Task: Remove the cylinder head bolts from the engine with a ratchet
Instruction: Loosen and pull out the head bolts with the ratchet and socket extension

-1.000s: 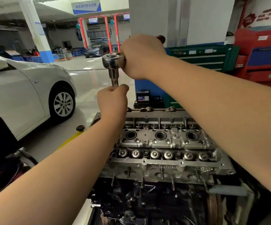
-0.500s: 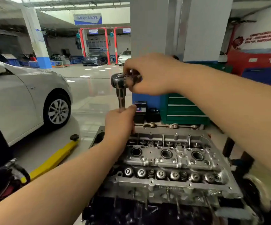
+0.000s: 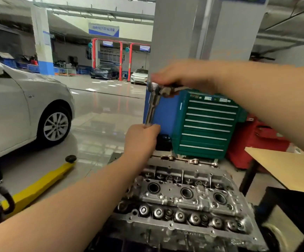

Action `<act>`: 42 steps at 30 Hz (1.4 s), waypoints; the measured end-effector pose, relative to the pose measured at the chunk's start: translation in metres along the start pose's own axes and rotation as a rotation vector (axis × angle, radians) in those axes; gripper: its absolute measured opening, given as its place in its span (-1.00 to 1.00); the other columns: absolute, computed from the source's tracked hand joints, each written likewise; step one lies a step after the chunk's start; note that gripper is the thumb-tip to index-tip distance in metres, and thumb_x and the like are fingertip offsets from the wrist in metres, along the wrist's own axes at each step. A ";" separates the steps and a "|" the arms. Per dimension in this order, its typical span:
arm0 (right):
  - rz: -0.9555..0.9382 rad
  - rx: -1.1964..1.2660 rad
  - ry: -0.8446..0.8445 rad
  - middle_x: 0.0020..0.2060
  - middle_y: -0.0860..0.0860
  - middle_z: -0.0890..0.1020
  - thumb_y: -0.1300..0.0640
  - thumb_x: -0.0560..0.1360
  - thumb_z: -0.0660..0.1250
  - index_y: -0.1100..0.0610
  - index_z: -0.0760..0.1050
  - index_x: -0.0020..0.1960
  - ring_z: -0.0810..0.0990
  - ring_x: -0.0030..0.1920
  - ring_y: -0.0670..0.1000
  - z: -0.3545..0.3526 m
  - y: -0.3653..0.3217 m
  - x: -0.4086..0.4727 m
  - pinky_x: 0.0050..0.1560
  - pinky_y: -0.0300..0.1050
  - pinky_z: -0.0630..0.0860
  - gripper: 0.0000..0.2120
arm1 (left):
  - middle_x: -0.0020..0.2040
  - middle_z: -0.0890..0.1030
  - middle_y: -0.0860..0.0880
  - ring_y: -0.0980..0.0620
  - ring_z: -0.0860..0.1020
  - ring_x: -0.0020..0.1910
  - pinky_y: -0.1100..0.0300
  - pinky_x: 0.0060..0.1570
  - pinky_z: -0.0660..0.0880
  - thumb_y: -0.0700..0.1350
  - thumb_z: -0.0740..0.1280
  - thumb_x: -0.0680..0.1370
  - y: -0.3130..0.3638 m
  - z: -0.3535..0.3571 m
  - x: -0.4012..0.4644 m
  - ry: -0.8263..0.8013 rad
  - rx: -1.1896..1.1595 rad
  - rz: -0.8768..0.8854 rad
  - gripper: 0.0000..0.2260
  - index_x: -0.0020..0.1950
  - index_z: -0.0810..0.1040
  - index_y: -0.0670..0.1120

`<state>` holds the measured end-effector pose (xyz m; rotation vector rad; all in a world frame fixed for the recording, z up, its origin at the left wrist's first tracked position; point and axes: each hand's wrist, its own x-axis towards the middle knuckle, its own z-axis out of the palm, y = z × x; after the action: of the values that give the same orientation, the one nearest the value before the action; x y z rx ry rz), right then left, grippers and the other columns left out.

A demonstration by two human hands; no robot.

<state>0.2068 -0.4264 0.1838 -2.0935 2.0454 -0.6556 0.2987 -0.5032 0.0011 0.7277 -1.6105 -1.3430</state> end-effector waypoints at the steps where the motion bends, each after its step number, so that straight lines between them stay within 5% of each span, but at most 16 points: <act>1: -0.004 0.053 0.062 -0.14 0.23 0.56 -0.16 0.60 0.28 0.39 0.57 0.06 0.49 -0.14 0.09 -0.011 -0.005 -0.001 0.02 0.01 0.41 -0.45 | -0.42 0.33 -0.05 0.01 0.26 -0.51 0.13 -0.39 0.21 -0.06 0.40 0.49 0.014 0.002 0.006 -0.015 -0.041 0.009 -0.82 -0.26 0.49 -0.07; 4: 0.004 0.048 0.009 -0.29 0.07 0.57 -0.11 0.66 0.26 0.13 0.61 -0.18 0.49 -0.28 0.04 -0.047 -0.013 -0.011 -0.14 -0.03 0.43 -0.61 | -0.43 0.31 -0.04 0.01 0.25 -0.52 0.14 -0.44 0.20 -0.01 0.41 0.42 0.045 0.010 0.013 -0.150 -0.091 0.033 -0.84 -0.18 0.50 -0.07; 8: 0.181 0.101 -0.157 -0.24 0.05 0.61 -0.31 0.51 0.30 0.11 0.59 -0.07 0.52 -0.28 0.01 -0.057 0.010 -0.040 -0.15 -0.04 0.44 -0.54 | -0.46 0.33 -0.02 0.00 0.30 -0.49 0.13 -0.42 0.24 -0.01 0.45 0.46 0.036 0.019 0.015 -0.226 0.081 0.068 -0.72 -0.29 0.38 -0.03; 11: 0.223 0.223 -0.045 -0.26 0.10 0.58 -0.20 0.62 0.22 0.24 0.59 0.06 0.48 -0.35 0.02 -0.040 0.042 -0.065 -0.27 -0.06 0.39 -0.52 | -0.48 0.33 0.00 0.01 0.28 -0.53 0.19 -0.46 0.23 -0.02 0.46 0.52 0.024 0.027 0.012 -0.335 0.164 0.081 -0.70 -0.29 0.40 -0.06; 14: 0.201 0.367 0.077 -0.26 0.07 0.62 -0.21 0.51 0.32 0.32 0.59 0.16 0.53 -0.36 -0.04 -0.021 0.066 -0.097 -0.38 -0.21 0.45 -0.42 | -0.48 0.33 0.00 0.04 0.27 -0.54 0.16 -0.40 0.24 0.03 0.46 0.50 0.020 0.037 0.002 -0.377 0.328 0.167 -0.66 -0.35 0.39 -0.05; 19: 0.104 0.680 0.261 -0.27 0.06 0.61 -0.19 0.53 0.32 0.08 0.67 -0.02 0.51 -0.30 0.00 -0.018 0.098 -0.161 -0.36 -0.19 0.39 -0.65 | -0.56 0.37 0.07 0.13 0.31 -0.60 0.16 -0.38 0.26 0.07 0.45 0.55 0.019 0.044 -0.007 -0.344 0.524 0.231 -0.53 -0.47 0.37 -0.02; 22: 0.123 0.817 0.381 -0.28 0.07 0.56 -0.22 0.62 0.26 0.06 0.61 -0.01 0.44 -0.32 0.03 -0.037 0.127 -0.198 -0.33 -0.10 0.32 -0.64 | -0.51 0.41 -0.02 0.03 0.34 -0.56 0.12 -0.36 0.30 0.02 0.46 0.56 0.010 0.048 -0.011 -0.283 0.322 0.101 -0.63 -0.37 0.44 -0.06; 28: 0.493 0.004 0.396 -0.39 -0.14 0.61 -0.33 0.56 0.29 -0.16 0.43 -0.02 0.51 -0.48 -0.13 -0.003 0.225 -0.273 -0.51 -0.11 0.43 -0.75 | -0.55 0.24 0.01 0.00 0.20 -0.60 0.23 -0.56 0.22 -0.10 0.37 0.61 0.003 0.063 -0.018 -0.262 -0.140 -0.127 -0.46 -0.56 0.30 0.00; 33: 0.622 -0.247 0.382 0.00 -0.07 0.65 -0.06 0.63 0.33 -0.19 0.36 0.08 0.62 -0.04 0.11 0.048 0.301 -0.311 -0.11 0.02 0.50 -0.86 | -0.51 0.20 0.01 0.00 0.16 -0.57 0.23 -0.56 0.17 -0.11 0.34 0.63 0.003 0.079 -0.029 -0.269 -0.201 -0.172 -0.46 -0.52 0.25 0.03; 37: 0.730 -0.349 0.328 0.23 0.06 0.58 0.12 0.65 0.32 -0.19 0.41 0.51 0.57 0.18 0.17 0.074 0.337 -0.331 0.13 -0.02 0.50 -0.53 | -0.51 0.19 0.00 -0.01 0.15 -0.57 0.23 -0.55 0.18 -0.12 0.35 0.63 0.004 0.088 -0.036 -0.284 -0.187 -0.151 -0.46 -0.53 0.26 0.03; 42: 0.795 -0.574 0.191 0.16 -0.10 0.44 0.15 0.64 0.23 -0.35 0.36 0.49 0.44 0.24 0.04 0.085 0.344 -0.348 -0.04 -0.03 0.49 -0.46 | -0.53 0.22 0.00 -0.03 0.18 -0.58 0.22 -0.56 0.23 -0.11 0.38 0.62 0.000 0.088 -0.039 -0.253 -0.159 -0.118 -0.44 -0.56 0.28 0.01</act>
<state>-0.0670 -0.1249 -0.0998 -1.1870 3.1392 -0.1375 0.2368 -0.4303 -0.0107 0.5825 -1.6525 -1.6836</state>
